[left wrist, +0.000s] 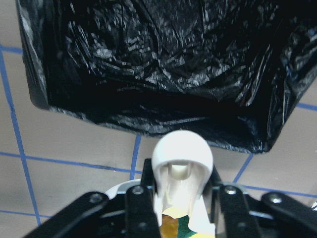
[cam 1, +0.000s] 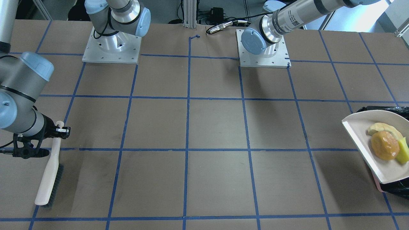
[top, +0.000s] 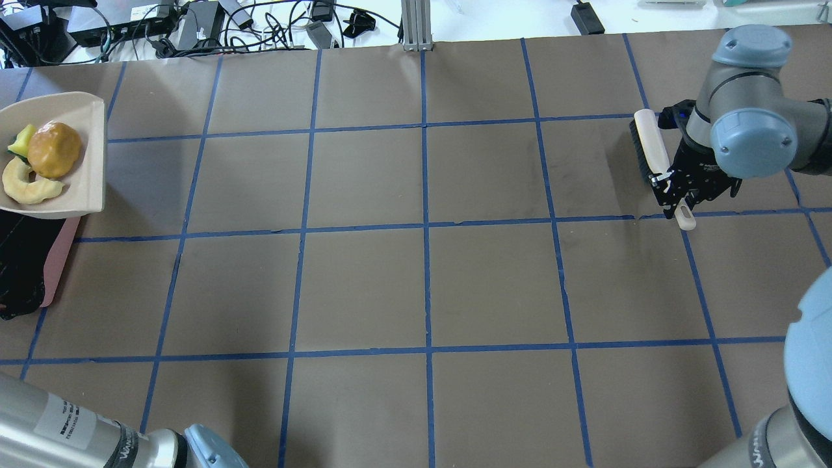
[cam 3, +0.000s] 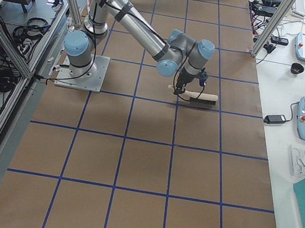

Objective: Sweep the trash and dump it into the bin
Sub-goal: 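Tip the dustpan over the black bin with the left gripper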

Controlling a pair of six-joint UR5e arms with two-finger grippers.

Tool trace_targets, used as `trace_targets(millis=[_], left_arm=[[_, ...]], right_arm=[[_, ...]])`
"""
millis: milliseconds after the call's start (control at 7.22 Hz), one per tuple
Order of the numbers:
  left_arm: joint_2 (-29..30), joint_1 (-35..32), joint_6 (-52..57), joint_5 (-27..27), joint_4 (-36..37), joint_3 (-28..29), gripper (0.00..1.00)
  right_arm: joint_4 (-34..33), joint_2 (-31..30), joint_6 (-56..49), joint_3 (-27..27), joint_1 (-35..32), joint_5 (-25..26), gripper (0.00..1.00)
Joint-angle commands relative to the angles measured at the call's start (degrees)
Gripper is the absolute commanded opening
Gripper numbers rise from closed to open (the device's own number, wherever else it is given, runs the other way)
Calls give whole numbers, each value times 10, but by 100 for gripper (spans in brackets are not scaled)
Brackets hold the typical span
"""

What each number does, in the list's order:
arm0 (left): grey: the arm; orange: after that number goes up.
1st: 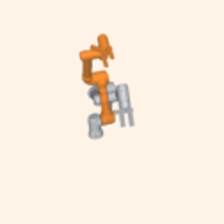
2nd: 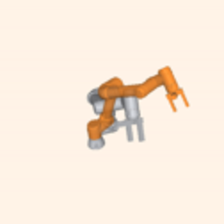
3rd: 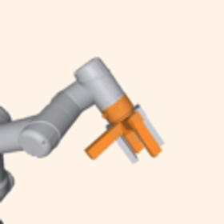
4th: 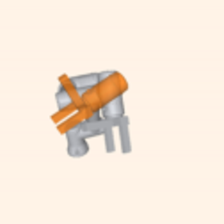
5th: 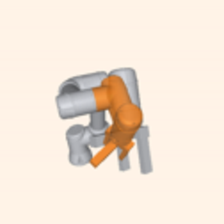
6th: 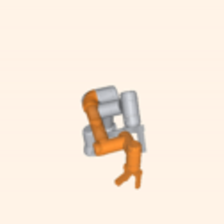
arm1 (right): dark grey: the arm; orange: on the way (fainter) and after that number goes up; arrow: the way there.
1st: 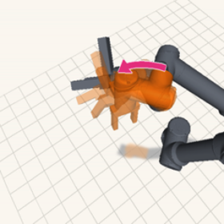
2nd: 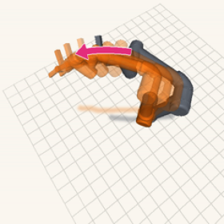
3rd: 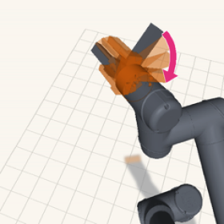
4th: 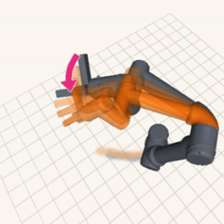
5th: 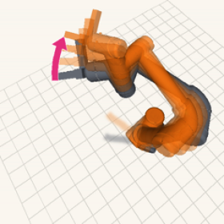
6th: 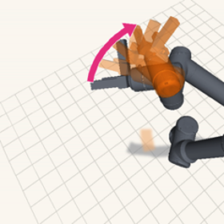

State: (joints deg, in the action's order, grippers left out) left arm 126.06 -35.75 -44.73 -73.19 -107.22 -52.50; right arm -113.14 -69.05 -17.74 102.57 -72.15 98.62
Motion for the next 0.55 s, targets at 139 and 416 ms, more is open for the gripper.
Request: trace_targets(millis=[139,416], left_arm=[[34,32,33,-25,-2,64,0],[54,43,50,-45,-22,115,0]], right_arm=[[1,-1,-7,7,1,-1,4],[-7,-2,-4,11,1,-1,5]])
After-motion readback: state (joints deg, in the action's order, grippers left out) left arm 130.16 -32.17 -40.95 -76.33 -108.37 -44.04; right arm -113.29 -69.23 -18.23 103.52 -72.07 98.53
